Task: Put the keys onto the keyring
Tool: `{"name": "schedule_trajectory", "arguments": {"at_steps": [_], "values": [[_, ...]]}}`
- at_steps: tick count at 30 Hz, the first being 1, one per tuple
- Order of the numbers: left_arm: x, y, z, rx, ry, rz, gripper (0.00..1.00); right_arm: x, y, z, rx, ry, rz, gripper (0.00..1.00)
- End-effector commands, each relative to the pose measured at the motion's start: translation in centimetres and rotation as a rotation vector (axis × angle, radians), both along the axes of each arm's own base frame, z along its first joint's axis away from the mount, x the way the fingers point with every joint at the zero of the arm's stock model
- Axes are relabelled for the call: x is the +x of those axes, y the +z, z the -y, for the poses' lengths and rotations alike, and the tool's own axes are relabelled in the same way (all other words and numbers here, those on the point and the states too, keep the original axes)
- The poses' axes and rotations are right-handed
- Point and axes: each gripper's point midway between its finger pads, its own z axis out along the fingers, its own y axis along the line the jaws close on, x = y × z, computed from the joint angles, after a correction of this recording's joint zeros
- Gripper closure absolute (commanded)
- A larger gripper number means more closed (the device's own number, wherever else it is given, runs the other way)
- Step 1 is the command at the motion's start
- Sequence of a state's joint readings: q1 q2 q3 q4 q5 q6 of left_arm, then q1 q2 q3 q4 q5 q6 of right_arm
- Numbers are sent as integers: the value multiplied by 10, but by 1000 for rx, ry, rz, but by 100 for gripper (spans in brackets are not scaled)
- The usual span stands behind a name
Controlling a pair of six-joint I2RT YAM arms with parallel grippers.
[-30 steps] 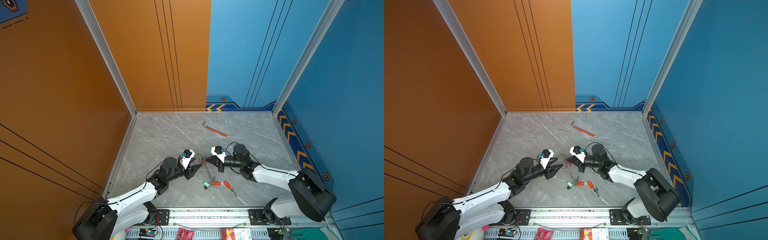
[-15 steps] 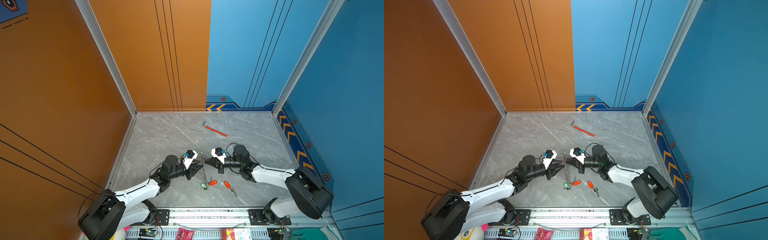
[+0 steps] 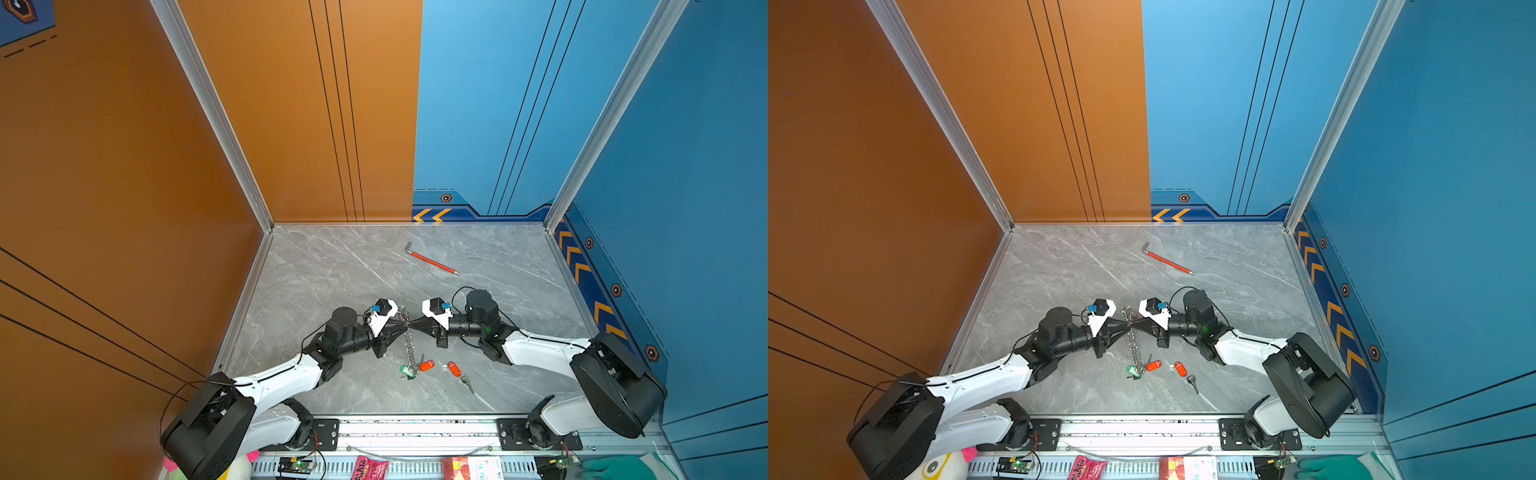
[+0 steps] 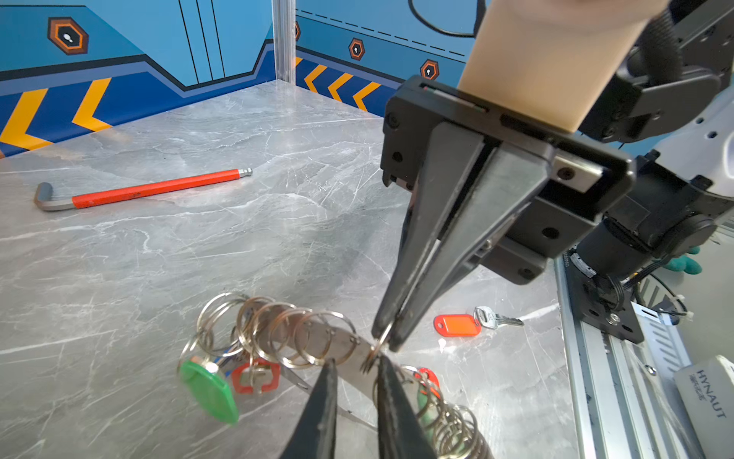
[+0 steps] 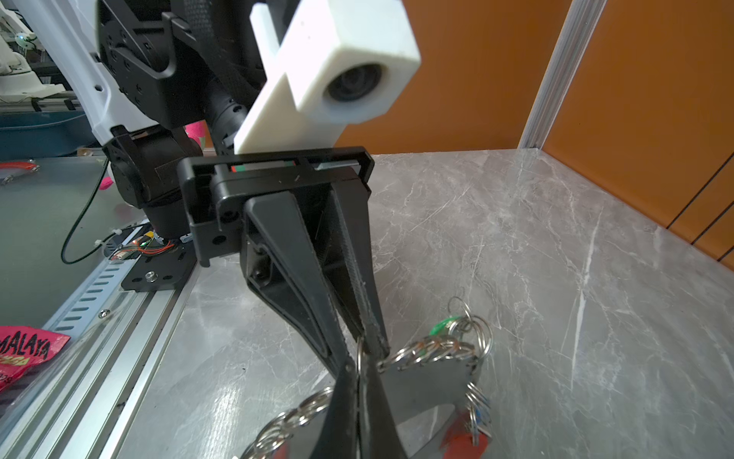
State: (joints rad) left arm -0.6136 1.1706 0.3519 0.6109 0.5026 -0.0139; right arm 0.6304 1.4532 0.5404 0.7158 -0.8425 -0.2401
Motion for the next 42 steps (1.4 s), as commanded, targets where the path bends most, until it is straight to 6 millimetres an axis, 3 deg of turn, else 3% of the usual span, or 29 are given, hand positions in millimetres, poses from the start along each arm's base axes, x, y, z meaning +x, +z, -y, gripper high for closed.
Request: {"name": "schedule_trajectory", "arguments": {"at_steps": [1, 9, 22, 42], "values": [[1, 13, 2, -21, -24, 40, 80, -9, -9, -2, -29, 43, -18, 100], [-1, 12, 5, -25, -44, 32, 75, -14, -8, -4, -35, 64, -19, 100], [-14, 20, 8, -43, -102, 57, 89, -15, -10, -7, -64, 74, -29, 100], [-4, 16, 1, 9, -13, 130, 99, -6, -6, 1, -81, 20, -37, 100]]}}
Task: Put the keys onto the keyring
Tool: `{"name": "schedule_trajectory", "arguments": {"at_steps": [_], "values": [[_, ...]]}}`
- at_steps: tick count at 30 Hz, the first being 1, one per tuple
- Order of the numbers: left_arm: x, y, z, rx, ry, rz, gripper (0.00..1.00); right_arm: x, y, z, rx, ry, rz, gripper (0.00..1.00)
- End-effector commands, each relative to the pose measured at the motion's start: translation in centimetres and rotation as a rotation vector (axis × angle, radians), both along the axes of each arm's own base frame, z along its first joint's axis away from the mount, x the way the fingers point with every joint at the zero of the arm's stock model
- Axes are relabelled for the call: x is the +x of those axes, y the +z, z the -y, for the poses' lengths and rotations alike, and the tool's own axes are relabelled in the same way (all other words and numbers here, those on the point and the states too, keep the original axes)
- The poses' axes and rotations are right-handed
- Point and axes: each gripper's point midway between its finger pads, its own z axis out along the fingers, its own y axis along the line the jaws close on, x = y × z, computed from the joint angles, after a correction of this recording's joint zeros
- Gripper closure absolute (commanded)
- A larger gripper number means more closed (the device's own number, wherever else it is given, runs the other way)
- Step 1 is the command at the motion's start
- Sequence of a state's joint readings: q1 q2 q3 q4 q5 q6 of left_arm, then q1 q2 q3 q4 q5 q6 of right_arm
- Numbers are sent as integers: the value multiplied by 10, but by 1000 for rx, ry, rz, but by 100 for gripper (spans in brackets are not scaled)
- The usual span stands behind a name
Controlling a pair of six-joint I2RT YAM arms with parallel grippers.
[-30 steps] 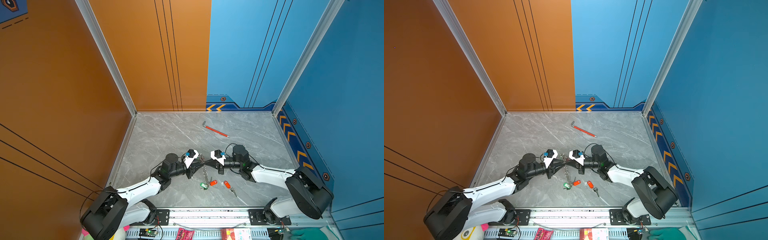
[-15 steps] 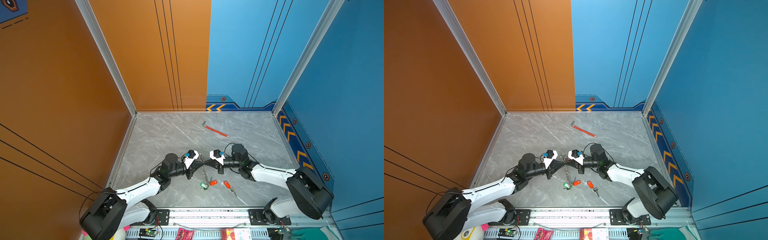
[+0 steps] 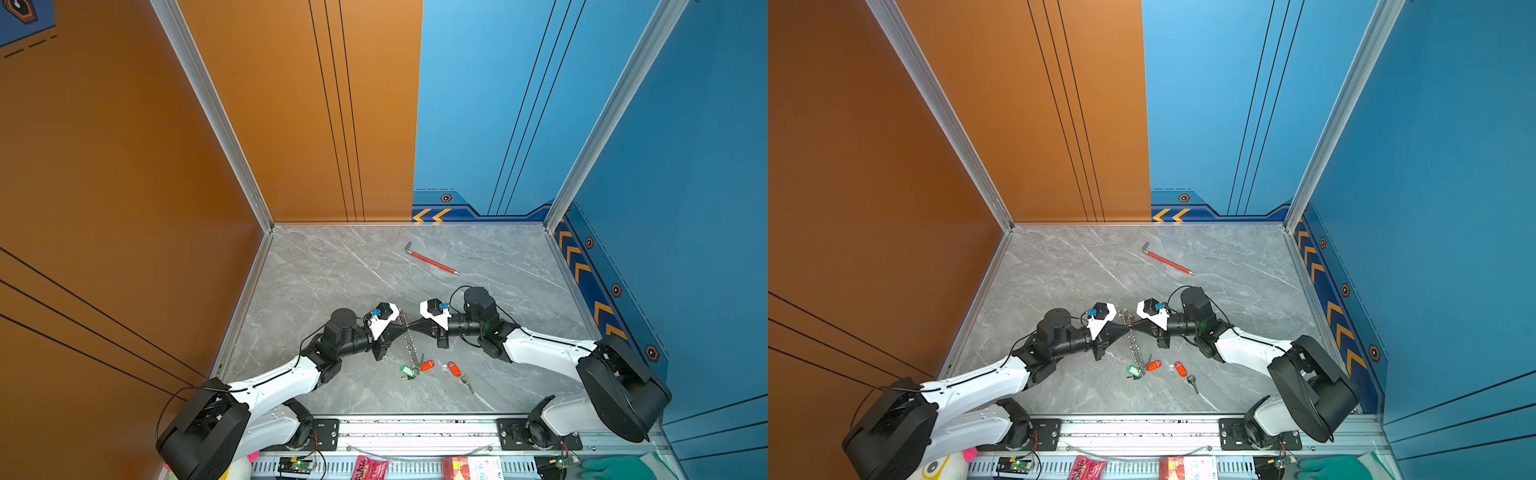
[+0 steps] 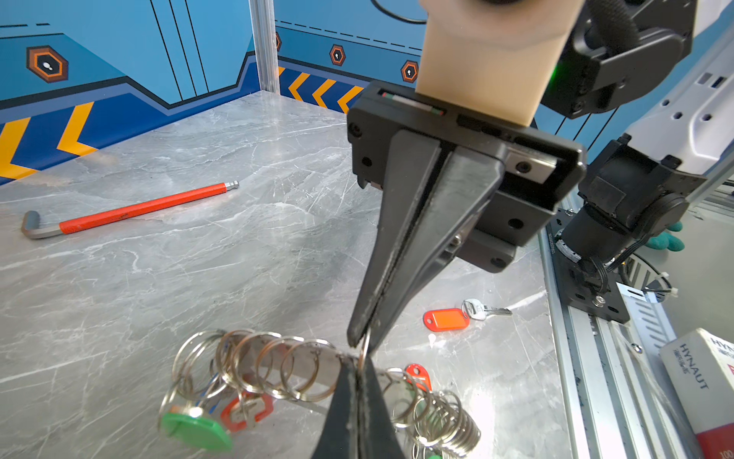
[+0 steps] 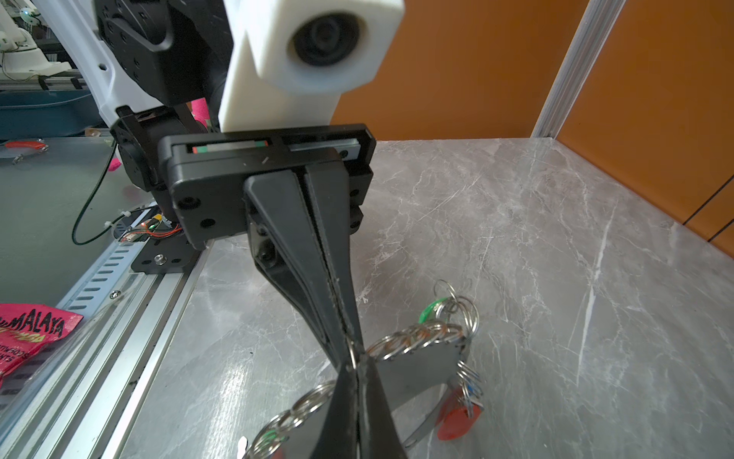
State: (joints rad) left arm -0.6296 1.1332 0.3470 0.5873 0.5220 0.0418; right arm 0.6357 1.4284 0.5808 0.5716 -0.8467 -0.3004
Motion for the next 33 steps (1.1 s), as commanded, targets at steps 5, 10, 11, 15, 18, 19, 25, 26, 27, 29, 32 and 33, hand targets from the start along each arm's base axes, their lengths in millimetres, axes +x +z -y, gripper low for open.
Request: {"name": "schedule_trajectory", "arguments": {"at_steps": [5, 10, 11, 15, 18, 19, 25, 26, 27, 29, 32, 33], "values": [[8, 11, -4, -2, 50, 88, 94, 1, 2, 6, -58, -42, -14, 100], [0, 23, -19, -54, 52, 106, 74, -6, 0, 13, -131, -36, 10, 100], [0, 27, -24, -68, 66, 114, 68, -7, 0, 14, -134, -36, 17, 100], [-3, 29, -27, -73, 64, 133, 60, -6, 0, 15, -138, -40, 42, 100], [-6, 25, -21, -67, 22, 107, 60, -5, -4, 13, -144, -30, 47, 100], [-7, 23, -17, -66, -4, 97, 60, -6, -4, 12, -138, -25, 51, 100], [-26, 12, -1, -48, -161, 83, 69, -9, -4, 11, -131, -13, 98, 100], [-26, 12, 0, -50, -164, 81, 69, -11, -5, 10, -129, -10, 109, 100], [-26, 12, 0, -50, -165, 80, 69, -11, -5, 9, -126, -10, 121, 100], [-25, 12, -1, -48, -157, 85, 68, -13, -7, 7, -130, -4, 133, 100], [-24, 12, -1, -46, -147, 91, 68, -14, -11, 6, -138, -7, 160, 100], [-23, 11, -2, -44, -144, 91, 68, -14, -10, 7, -133, -9, 172, 100]]}}
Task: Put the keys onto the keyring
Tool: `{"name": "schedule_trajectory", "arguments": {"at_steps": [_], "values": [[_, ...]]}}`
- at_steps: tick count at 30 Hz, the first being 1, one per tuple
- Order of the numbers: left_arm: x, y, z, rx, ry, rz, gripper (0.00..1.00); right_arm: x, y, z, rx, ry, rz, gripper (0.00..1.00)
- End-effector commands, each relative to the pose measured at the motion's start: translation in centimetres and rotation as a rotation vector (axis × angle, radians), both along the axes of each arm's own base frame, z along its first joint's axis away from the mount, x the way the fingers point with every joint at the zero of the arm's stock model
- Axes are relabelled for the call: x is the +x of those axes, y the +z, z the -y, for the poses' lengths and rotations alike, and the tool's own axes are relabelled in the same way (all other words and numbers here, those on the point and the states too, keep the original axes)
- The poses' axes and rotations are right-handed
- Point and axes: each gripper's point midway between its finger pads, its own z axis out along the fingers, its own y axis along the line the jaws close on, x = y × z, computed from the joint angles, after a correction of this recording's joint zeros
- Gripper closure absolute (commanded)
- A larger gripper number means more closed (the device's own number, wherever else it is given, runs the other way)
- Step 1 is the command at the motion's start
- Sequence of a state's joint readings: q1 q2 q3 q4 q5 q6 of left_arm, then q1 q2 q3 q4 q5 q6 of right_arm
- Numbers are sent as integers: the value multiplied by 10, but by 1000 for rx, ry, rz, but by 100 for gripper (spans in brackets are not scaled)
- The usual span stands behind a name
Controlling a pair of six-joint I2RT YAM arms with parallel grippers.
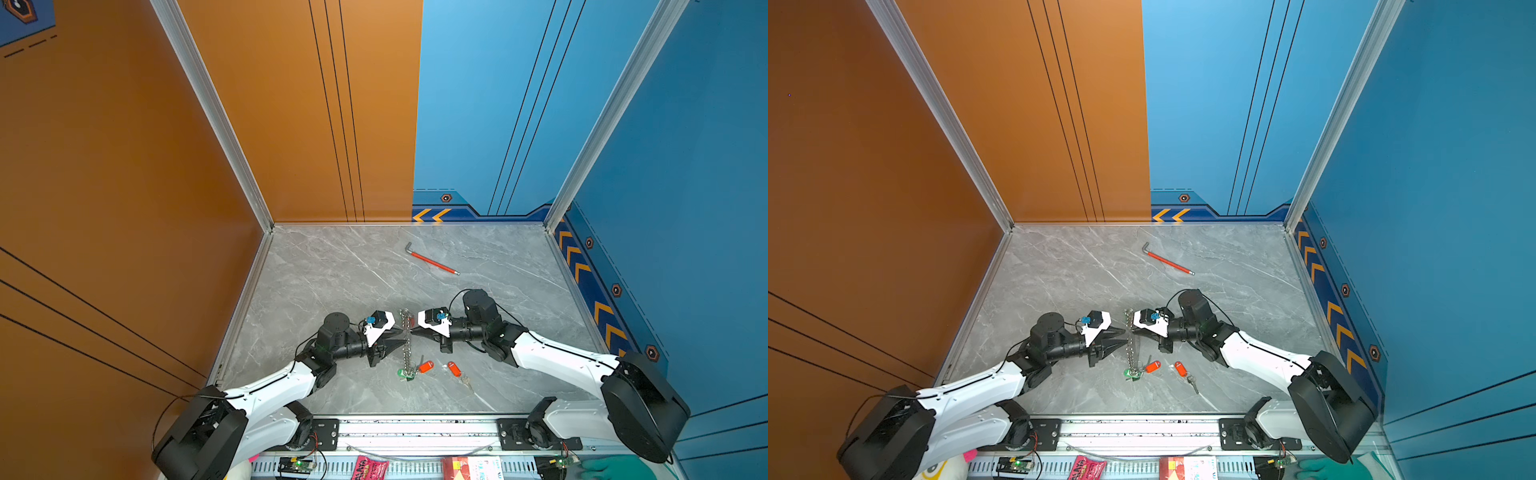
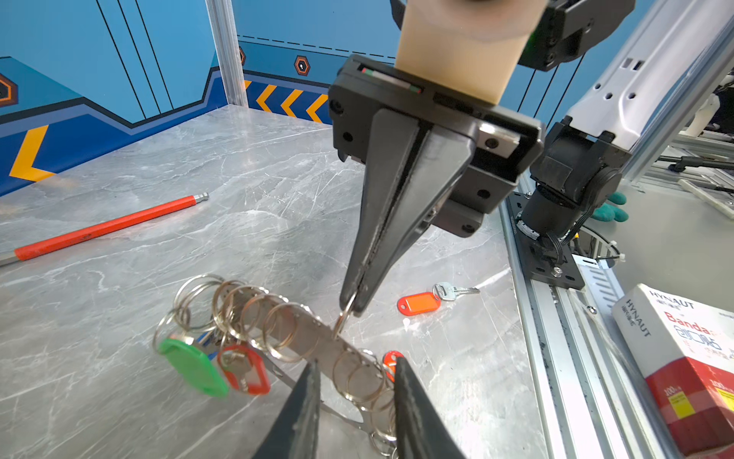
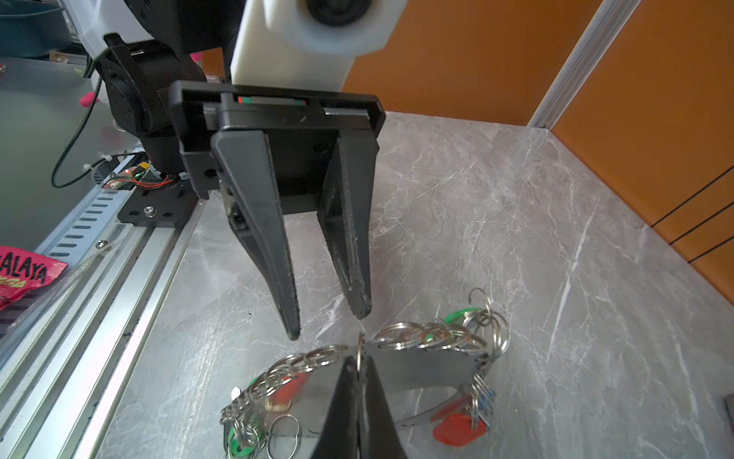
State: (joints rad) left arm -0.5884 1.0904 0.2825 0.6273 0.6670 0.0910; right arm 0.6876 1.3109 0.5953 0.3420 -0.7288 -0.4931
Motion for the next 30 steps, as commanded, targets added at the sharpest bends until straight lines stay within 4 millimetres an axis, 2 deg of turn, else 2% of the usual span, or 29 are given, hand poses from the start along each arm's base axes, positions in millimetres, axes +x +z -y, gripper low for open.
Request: {"name": "schedule_trajectory", "arguments": {"at_steps": [1, 9, 15, 16, 22, 30], "values": [[-1, 12, 5, -16, -31, 51, 68, 0, -7, 1, -3, -6, 50, 100], [4, 8, 4, -4, -23, 55, 73, 1, -8, 0, 14, 0, 90, 100], [6, 9, 2, -1, 2, 66, 66, 4, -12, 0, -20, 17, 147, 100], [7, 9, 2, 0, 7, 66, 65, -1, -13, -4, -31, 37, 159, 100], [15, 6, -2, 13, 52, 70, 64, -4, -24, -9, -94, 47, 232, 100], [13, 6, -1, 10, 32, 62, 76, -5, -26, -10, -108, 48, 267, 100]]}}
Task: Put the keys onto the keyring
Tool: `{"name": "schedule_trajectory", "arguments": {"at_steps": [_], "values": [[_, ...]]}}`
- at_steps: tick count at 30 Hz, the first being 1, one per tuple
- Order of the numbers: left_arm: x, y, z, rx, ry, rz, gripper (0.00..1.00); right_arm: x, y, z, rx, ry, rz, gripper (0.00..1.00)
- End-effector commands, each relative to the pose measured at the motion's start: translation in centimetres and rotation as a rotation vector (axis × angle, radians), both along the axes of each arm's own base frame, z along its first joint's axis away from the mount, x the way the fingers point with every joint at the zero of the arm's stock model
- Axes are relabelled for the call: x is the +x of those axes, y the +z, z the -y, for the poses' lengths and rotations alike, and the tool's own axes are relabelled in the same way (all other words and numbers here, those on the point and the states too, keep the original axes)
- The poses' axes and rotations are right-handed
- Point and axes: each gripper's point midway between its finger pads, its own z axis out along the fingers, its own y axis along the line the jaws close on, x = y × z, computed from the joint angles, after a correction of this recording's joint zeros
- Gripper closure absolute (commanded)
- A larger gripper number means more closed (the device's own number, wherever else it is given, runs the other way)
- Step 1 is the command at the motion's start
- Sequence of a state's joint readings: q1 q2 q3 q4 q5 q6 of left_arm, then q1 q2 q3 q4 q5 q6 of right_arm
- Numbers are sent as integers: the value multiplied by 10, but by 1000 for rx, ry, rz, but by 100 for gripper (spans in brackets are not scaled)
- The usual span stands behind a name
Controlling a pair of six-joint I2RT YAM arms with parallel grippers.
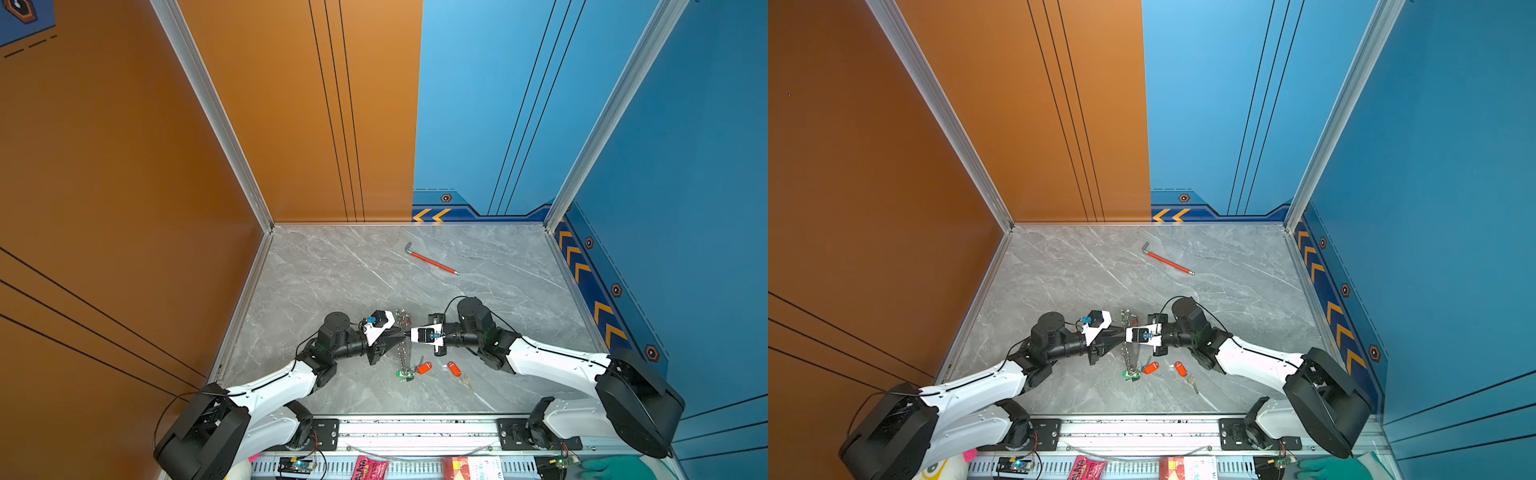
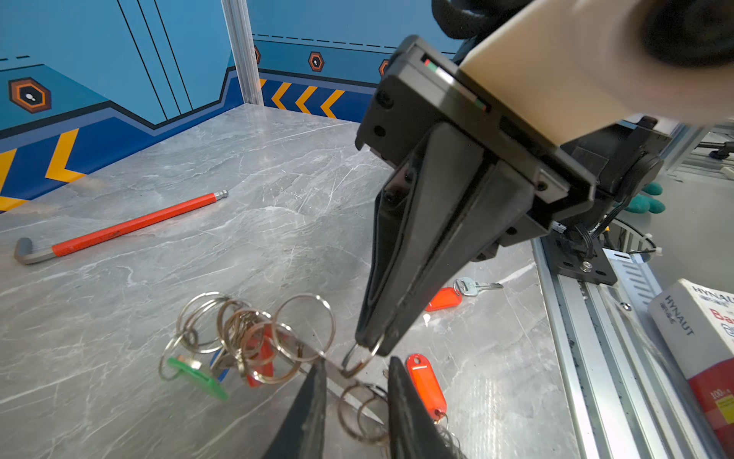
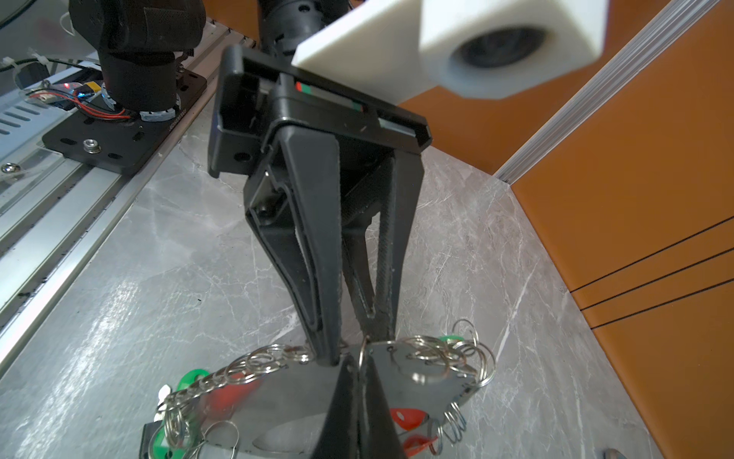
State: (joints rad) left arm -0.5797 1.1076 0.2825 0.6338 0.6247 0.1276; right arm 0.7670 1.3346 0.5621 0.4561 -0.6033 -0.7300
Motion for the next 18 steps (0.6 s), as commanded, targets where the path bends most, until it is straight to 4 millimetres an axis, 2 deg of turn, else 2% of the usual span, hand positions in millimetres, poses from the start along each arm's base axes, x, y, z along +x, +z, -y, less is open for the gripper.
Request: {"name": "schedule_trajectory", "arguments": {"at_steps": [1, 8, 18], "values": [[3, 11, 3, -16, -9, 33, 78, -3, -20, 4, -66, -3, -28, 100], [-1, 14, 4, -25, -31, 34, 89, -5, -20, 3, -51, 17, -64, 100], [-4, 15, 6, -24, -47, 49, 88, -11, -12, 5, -56, 89, -187, 100]]}}
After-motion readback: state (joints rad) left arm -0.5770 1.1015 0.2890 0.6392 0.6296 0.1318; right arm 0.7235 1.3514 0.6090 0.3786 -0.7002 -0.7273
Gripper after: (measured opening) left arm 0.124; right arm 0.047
